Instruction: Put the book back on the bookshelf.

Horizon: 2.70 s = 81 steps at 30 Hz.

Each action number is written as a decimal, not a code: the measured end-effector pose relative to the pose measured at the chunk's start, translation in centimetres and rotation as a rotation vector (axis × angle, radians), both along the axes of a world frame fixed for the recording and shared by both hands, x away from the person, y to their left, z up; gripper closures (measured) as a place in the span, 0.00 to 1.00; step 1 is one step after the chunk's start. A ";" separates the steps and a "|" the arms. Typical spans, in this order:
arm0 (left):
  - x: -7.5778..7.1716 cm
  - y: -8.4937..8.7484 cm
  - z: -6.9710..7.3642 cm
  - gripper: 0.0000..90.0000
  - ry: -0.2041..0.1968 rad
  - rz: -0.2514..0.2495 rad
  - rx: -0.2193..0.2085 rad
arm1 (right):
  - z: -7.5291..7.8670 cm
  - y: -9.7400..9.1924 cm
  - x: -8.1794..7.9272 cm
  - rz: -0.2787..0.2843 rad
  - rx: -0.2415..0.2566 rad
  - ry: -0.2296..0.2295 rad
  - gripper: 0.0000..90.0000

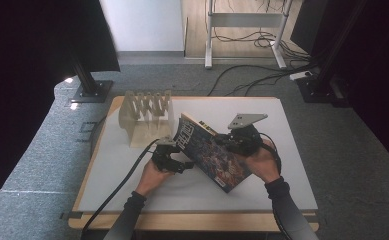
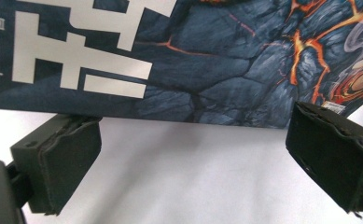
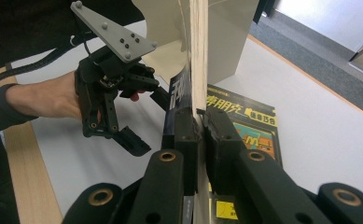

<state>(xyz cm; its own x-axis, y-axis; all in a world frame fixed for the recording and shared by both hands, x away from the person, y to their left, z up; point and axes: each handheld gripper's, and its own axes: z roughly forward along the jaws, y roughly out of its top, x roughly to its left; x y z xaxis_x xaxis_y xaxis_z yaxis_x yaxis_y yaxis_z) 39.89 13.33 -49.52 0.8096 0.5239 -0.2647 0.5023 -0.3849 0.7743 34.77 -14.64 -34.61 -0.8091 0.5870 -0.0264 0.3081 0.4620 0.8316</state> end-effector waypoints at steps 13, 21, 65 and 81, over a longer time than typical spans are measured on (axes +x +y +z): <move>0.8 0.6 0.2 0.03 0.011 0.030 -0.050 | 0.7 -0.1 -0.4 0.044 0.028 0.005 0.92; 0.6 0.9 1.1 0.04 -0.020 0.033 -0.084 | 0.4 -1.0 -0.3 0.042 0.039 0.021 0.92; 1.0 0.9 12.9 0.76 -0.003 -0.073 0.172 | -2.0 -2.0 0.2 0.001 0.020 -0.029 0.91; -2.1 -0.8 18.3 0.92 -0.243 -0.141 0.264 | -3.4 -3.7 0.9 -0.100 -0.007 -0.055 0.92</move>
<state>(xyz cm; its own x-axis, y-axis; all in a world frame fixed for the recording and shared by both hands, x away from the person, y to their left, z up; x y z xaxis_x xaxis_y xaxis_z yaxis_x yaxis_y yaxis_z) 37.78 12.53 -31.22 0.9011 0.4275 0.0726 0.2446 -0.6393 0.7290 35.68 -18.29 -38.05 -0.7436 0.6646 -0.0738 0.3071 0.4375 0.8452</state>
